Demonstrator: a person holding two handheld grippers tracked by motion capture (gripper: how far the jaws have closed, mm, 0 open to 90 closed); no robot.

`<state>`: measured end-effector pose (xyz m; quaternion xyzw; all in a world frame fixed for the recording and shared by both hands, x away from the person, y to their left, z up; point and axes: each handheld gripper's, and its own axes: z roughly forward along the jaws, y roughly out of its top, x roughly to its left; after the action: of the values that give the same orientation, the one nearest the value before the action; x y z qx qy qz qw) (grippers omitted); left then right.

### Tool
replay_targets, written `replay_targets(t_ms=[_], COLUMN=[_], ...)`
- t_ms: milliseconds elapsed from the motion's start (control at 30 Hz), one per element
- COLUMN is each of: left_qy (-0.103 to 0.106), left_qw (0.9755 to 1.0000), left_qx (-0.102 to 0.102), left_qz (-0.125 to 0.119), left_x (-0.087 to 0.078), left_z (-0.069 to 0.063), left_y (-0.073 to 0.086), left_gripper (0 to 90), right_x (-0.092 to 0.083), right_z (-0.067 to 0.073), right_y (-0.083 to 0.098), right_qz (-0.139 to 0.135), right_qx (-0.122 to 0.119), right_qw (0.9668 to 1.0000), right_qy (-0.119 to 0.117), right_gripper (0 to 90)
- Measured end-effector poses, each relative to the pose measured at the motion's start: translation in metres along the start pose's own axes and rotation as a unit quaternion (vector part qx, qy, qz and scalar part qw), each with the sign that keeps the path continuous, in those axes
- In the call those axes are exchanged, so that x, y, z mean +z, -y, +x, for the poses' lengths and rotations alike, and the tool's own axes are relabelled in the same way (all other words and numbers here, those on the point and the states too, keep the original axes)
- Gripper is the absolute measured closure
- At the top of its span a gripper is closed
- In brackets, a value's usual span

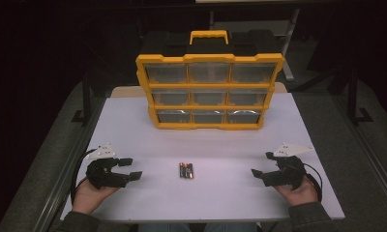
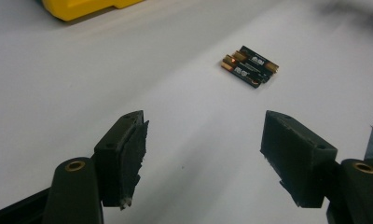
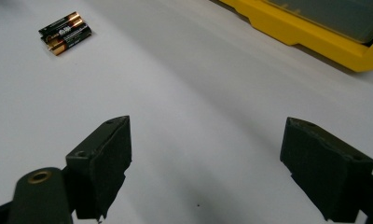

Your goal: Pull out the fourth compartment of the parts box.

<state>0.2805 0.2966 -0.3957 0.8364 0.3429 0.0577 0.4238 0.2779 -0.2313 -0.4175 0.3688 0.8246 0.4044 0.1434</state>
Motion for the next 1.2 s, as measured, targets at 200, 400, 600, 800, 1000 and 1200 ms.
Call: replay_targets(t_ms=[200, 400, 600, 800, 1000, 1200], left_qy=[0.035, 0.061, 0.078, 0.087, 0.099, 0.099], left_qw=[0.9988, 0.9975, 0.9962, 0.9950, 0.9933, 0.9906], left_qx=[-0.030, -0.036, -0.039, -0.048, -0.060, -0.093], left_qz=[-0.017, -0.005, 0.000, 0.007, -0.003, -0.015], left_x=[0.001, 0.004, 0.005, 0.005, 0.008, 0.014], left_z=[0.004, 0.003, 0.001, 0.002, -0.001, 0.007], left_y=[-0.009, -0.024, -0.044, -0.063, -0.089, -0.110], left_gripper=[35.6, 37.0, 39.4, 40.9, 42.2, 43.4], right_x=[-0.002, -0.003, 0.001, -0.001, -0.003, -0.006], right_z=[-0.002, -0.003, -0.001, -0.002, 0.000, 0.003], right_y=[-0.003, -0.001, 0.000, 0.001, 0.000, -0.003], right_qz=[-0.009, -0.005, 0.000, -0.005, -0.009, -0.018], right_qx=[0.003, 0.002, -0.002, 0.004, 0.004, 0.001], right_qw=[0.9999, 0.9999, 0.9999, 0.9999, 0.9998, 0.9996], right_qy=[-0.006, -0.009, -0.013, -0.015, -0.017, -0.023], right_gripper=[15.9, 17.0, 17.0, 17.3, 17.4, 17.7])
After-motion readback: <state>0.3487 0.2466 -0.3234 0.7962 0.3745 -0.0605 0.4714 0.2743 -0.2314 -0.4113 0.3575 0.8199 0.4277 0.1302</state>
